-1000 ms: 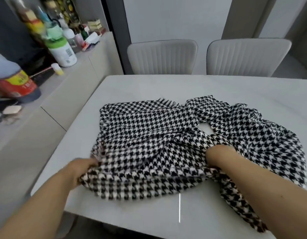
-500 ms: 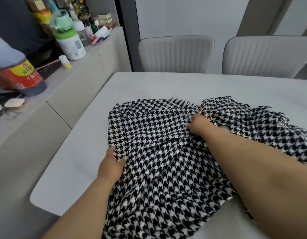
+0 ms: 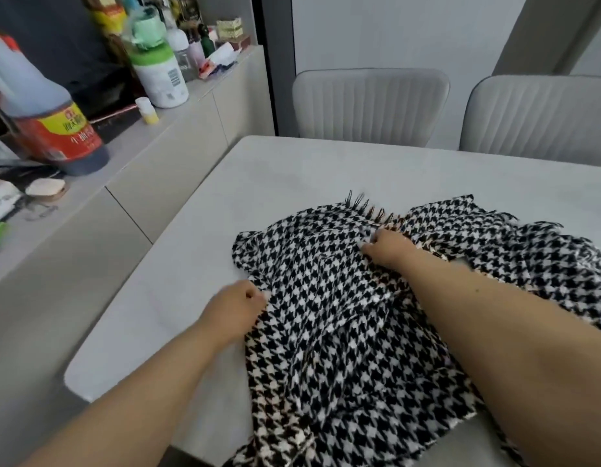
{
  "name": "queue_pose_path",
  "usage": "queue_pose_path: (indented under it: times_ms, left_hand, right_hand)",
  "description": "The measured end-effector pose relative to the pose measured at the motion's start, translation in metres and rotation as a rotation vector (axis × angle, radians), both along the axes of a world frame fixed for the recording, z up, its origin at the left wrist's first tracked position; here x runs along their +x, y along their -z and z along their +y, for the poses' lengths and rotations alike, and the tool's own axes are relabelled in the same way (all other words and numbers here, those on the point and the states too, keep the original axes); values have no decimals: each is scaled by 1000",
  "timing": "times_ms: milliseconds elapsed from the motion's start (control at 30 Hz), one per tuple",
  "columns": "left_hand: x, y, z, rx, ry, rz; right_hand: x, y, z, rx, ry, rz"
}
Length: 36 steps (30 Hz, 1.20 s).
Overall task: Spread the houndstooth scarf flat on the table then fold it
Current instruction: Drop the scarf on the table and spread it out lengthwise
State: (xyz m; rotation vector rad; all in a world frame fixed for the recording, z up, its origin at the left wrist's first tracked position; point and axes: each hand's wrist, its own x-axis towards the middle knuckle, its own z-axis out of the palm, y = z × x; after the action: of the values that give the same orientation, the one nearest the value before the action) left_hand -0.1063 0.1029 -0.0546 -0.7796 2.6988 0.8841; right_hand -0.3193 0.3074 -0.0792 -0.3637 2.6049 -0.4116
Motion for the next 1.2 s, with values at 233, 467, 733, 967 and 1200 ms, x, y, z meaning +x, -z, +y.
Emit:
queue_pose_path:
  times_ms: [233, 467, 733, 967, 1200]
  left_hand:
    - [-76, 51, -14, 65, -268, 190]
    - [-63, 37, -23, 160, -305, 152]
    - [2, 7, -95, 710, -805, 474]
    - [41, 25, -133, 723, -956, 350]
    - [43, 27, -132, 623, -765, 112]
  right_hand:
    - [-8, 1, -13, 118, -2, 386]
    - [-44, 12, -12, 240, 43, 78]
    - [-42, -17, -83, -727, -28, 143]
    - [-54, 2, -82, -360, 369, 143]
    - [-80, 25, -76, -284, 664, -263]
